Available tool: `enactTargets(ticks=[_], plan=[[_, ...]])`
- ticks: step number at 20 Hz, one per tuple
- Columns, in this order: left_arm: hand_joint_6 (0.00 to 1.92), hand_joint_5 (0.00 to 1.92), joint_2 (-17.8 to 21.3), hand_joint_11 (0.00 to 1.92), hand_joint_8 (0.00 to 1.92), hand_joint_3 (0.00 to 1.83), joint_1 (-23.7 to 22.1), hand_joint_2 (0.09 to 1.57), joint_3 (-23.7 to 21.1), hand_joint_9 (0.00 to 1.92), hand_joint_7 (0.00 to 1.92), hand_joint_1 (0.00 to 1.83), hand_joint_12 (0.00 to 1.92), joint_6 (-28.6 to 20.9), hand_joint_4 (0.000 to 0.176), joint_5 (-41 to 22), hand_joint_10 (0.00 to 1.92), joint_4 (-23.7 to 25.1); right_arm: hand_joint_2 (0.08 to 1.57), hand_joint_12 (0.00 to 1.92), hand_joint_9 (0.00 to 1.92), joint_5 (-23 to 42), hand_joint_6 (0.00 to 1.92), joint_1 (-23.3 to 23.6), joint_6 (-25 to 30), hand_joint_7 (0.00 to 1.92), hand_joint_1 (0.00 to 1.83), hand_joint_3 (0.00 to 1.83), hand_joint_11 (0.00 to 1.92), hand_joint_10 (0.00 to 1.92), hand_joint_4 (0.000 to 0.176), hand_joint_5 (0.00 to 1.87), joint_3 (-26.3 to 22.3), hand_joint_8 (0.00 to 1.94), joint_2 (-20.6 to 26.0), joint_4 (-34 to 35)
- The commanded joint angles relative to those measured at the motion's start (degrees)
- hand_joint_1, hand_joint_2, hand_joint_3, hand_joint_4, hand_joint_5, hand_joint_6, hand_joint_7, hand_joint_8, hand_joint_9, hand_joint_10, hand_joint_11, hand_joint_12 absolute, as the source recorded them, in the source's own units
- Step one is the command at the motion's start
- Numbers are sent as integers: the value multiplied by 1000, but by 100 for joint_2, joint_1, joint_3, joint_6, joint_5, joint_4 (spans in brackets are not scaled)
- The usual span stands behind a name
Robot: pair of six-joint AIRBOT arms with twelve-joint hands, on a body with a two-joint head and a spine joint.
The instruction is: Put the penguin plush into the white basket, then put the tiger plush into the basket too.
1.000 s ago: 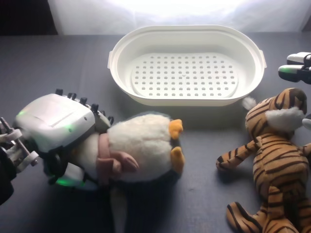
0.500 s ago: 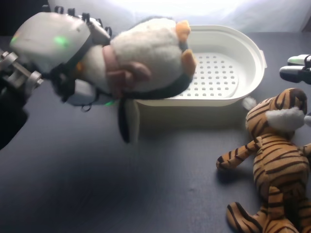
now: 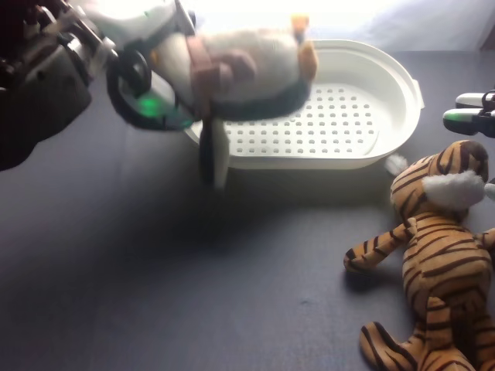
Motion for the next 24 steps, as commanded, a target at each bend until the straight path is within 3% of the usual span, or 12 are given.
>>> enactTargets(ticks=[1, 2, 5, 8, 12, 13, 14, 16, 17, 18, 19, 24], plan=[[39, 862, -26, 532, 289, 0, -85, 957, -12, 821, 851, 1191, 1170, 12, 0, -591, 435, 95, 1278, 867, 509, 709, 3, 26, 61, 480, 967, 0, 239, 5, 0, 592, 18, 3, -8, 49], [7, 718, -16, 361, 83, 1, -20, 929, -47, 709, 763, 1123, 1094, 12, 0, -610, 262, 90, 1285, 865, 508, 710, 1, 15, 76, 474, 952, 0, 235, 4, 0, 586, 16, 0, -9, 50], [1, 412, 87, 17, 0, 0, 146, 891, -215, 424, 464, 1017, 987, 12, 83, -778, 12, 74, 1300, 890, 557, 720, 11, -14, 126, 507, 939, 4, 294, 18, 0, 627, -10, 9, -7, 42], [2, 319, 148, 0, 1, 0, 186, 871, -294, 260, 290, 1011, 657, 12, 84, -888, 0, 74, 1320, 867, 566, 734, 5, -14, 126, 532, 909, 2, 311, 7, 0, 666, -12, 4, -5, 35], [0, 183, 361, 0, 0, 1, 376, 875, -624, 140, 135, 985, 527, 13, 132, -1290, 0, 101, 1305, 876, 627, 792, 5, -14, 173, 567, 947, 0, 376, 21, 0, 684, -27, 9, 9, -9], [0, 120, 484, 0, 0, 6, 489, 887, -836, 112, 87, 948, 519, -6, 162, -1569, 0, 150, 1293, 859, 639, 817, 2, -14, 179, 580, 956, 0, 391, 13, 0, 689, -56, 4, 50, -69], [1, 75, 618, 0, 2, 2, 692, 881, -1061, 69, 44, 917, 429, -350, 165, -2044, 2, 287, 1269, 844, 629, 819, 1, -14, 178, 573, 976, 0, 389, 5, 0, 690, -84, 1, 82, -129], [1, 36, 742, 0, 1, 0, 1004, 861, -1273, 15, 4, 869, 238, -1234, 133, -2799, 2, 641, 1209, 782, 591, 815, 0, -21, 178, 534, 1002, 0, 376, 0, 0, 664, -133, 0, 112, -226], [0, 6, 786, 0, 0, 0, 1167, 848, -1382, 2, 0, 893, 62, -1564, 133, -3141, 0, 791, 1190, 801, 612, 815, 0, -51, 176, 519, 988, 0, 424, 10, 16, 634, -177, 0, 151, -280], [0, 0, 871, 0, 0, 0, 1366, 834, -1559, 0, 0, 868, 12, -1764, 167, -3510, 0, 915, 1170, 869, 633, 813, 0, -117, 163, 516, 981, 0, 427, 7, 19, 595, -226, 0, 190, -339], [0, 0, 990, 0, 0, 0, 1630, 821, -1820, 0, 0, 835, 2, -1807, 174, -3901, 0, 977, 1145, 889, 647, 795, 1, -256, 100, 532, 1001, 0, 421, 10, 14, 591, -283, 5, 233, -366], [0, 0, 1233, 0, 0, 0, 2527, 753, -2495, 0, 0, 819, 0, -2052, 176, -5186, 0, 1147, 1046, 1000, 799, -287, 2, -432, 45, 522, 1017, 0, 595, 52, 35, 503, -315, 5, 180, -465]])
